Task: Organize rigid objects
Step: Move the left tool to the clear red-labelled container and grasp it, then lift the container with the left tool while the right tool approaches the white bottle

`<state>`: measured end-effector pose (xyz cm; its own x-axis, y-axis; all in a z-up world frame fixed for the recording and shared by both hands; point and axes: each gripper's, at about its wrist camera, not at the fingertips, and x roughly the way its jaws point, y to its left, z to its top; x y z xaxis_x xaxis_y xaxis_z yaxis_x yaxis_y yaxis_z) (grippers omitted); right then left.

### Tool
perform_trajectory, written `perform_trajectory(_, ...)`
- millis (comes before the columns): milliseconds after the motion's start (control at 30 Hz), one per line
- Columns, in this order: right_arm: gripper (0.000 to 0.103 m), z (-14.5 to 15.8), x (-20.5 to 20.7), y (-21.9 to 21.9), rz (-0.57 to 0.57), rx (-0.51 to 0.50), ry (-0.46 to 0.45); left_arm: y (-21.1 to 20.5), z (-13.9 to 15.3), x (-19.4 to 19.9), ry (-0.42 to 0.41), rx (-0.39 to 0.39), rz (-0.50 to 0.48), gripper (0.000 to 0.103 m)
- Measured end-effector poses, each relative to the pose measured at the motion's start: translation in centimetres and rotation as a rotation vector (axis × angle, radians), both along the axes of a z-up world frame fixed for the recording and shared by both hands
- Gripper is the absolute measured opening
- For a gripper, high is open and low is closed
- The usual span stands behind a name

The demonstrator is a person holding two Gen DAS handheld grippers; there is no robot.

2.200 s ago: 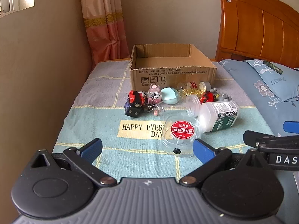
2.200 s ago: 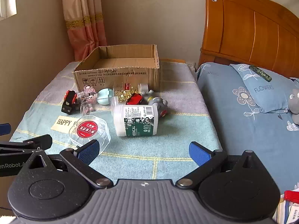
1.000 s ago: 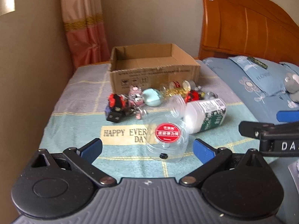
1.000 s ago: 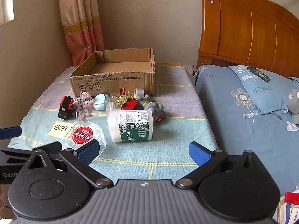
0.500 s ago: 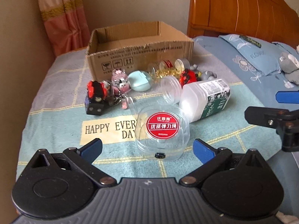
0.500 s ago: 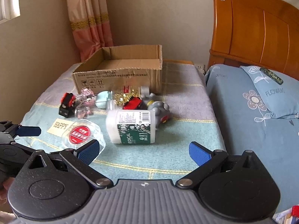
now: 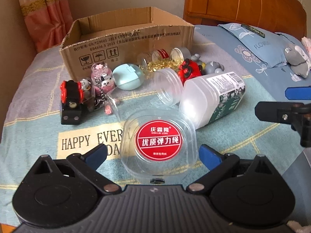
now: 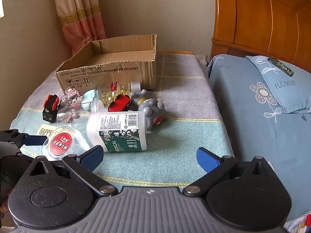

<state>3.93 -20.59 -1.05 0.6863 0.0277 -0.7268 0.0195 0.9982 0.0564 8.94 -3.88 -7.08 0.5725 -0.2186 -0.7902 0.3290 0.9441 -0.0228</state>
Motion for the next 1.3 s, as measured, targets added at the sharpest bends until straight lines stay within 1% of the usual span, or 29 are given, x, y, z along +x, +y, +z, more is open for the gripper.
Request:
perform_trajectory(33,0.103,-0.1,0.1,0.0,0.004,0.002,-0.003,0.0,-0.1,0.1,-0.001,-0.004,-0.003,0.09)
perform_trajectory(67,0.103,-0.1,0.2,0.0,0.005,0.006,-0.007,0.1,-0.2,0.2,0.001,-0.007,-0.004,0.086)
perform_trajectory(133,0.103,-0.2,0.4,0.0,0.016,0.022,-0.011,0.3,-0.3,0.4,0.01,-0.03,-0.008,0.075)
perform_trajectory(200,0.103,-0.3,0.6,0.0,0.026,0.037,-0.014,0.6,-0.4,0.4,0.013,-0.05,-0.012,0.075)
perform_trajectory(333,0.103,-0.3,1.0,0.6,0.055,0.035,-0.017,1.5,-0.4,0.3,0.009,-0.043,0.015,0.075)
perform_trajectory(533,0.103,-0.6,2.0,1.9,0.104,0.029,-0.016,5.0,-0.4,0.1,0.001,-0.023,0.122,0.075)
perform_trajectory(700,0.103,0.0,3.3,2.8,0.113,-0.004,-0.047,7.4,-0.3,0.3,0.002,-0.031,0.203,0.075)
perform_trajectory(867,0.103,0.8,5.7,2.6,0.067,-0.043,-0.081,7.9,-0.5,0.3,-0.002,-0.043,0.206,0.075)
perform_trajectory(967,0.103,0.4,7.2,2.3,0.037,-0.065,-0.067,8.2,-0.4,0.2,-0.001,-0.053,0.205,0.075)
perform_trajectory(1033,0.103,-0.1,7.8,2.2,0.024,-0.098,-0.038,8.3,-0.5,0.3,0.001,-0.058,0.202,0.075)
perform_trajectory(1067,0.103,-0.4,7.7,2.1,0.026,-0.105,-0.032,8.3,-0.4,0.2,0.001,-0.059,0.2,0.075)
perform_trajectory(1133,0.103,-0.3,6.9,1.7,0.032,-0.082,-0.042,8.3,-0.4,0.2,0.002,-0.059,0.2,0.075)
perform_trajectory(1300,0.103,-0.2,4.8,1.0,0.035,-0.048,-0.018,8.3,-0.5,0.2,-0.003,-0.054,0.197,0.075)
